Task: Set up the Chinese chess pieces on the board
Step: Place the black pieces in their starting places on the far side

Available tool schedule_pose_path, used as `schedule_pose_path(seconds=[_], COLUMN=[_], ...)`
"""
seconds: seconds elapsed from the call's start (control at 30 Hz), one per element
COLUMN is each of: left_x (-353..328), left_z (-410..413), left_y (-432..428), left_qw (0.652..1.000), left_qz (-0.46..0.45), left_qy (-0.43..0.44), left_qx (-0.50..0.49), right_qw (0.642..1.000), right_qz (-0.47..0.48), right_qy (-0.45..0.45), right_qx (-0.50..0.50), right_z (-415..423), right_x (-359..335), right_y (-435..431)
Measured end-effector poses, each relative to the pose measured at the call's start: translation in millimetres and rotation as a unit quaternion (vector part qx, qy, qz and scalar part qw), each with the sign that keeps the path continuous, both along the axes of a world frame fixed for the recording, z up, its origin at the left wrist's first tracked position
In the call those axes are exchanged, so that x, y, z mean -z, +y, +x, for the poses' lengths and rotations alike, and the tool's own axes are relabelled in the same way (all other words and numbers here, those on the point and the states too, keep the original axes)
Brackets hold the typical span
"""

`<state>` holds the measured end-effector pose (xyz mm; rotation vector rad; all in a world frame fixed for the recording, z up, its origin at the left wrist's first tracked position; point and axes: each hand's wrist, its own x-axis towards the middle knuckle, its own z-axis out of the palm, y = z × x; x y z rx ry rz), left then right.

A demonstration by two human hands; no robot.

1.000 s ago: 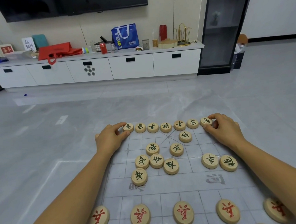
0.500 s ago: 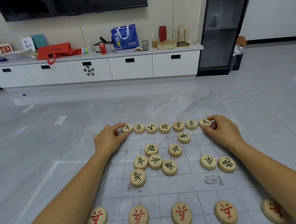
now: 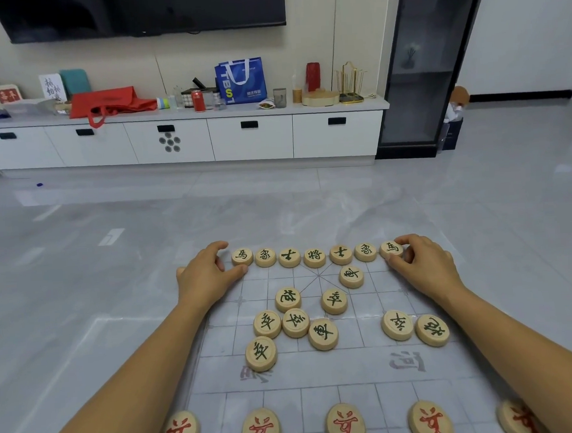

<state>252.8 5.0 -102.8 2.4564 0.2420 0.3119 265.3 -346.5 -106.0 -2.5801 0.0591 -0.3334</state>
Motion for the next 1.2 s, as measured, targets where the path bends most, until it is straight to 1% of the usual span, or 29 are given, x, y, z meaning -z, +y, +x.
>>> schedule_pose_path(seconds=[0.3, 0.6, 0.7, 0.87, 1.0, 1.07, 1.2], left_x=[-4.3, -8.1, -7.3, -9.8, -15.3, -19.6, -26.0], left_z=[-1.8, -3.6, -1.9, -1.1, -4.3, -8.6, -29.7], left_y=[-2.8, -2.1, 1.1, 8.5, 13.2, 14.6, 22.1], left_qw=[0.999, 0.998, 0.997, 0.987, 0.973, 0.966, 0.956], left_qz=[-0.029, -0.047, -0.065, -0.144, -0.211, -0.24, -0.27], left_qy=[0.005, 0.037, 0.046, 0.06, 0.07, 0.072, 0.085], left_qx=[-0.015, -0.001, 0.006, 0.032, 0.055, 0.063, 0.081], right_qw=[1.0, 0.995, 0.992, 0.978, 0.95, 0.944, 0.947], right_qz=[0.018, 0.094, 0.125, 0.206, 0.311, 0.325, 0.308], right_qy=[0.011, 0.019, 0.027, 0.029, 0.025, 0.044, 0.086], right_qx=[0.001, 0.015, 0.017, 0.02, -0.003, -0.025, -0.044], right_z=[-3.3, -10.9, -11.8, -11.1, -16.0, -21.9, -39.7], right_x=[-4.9, -13.9, -15.0, -14.5, -22.3, -27.4, -30.2], right_y=[2.6, 5.8, 5.3, 1.4, -2.4, -5.5, -15.5])
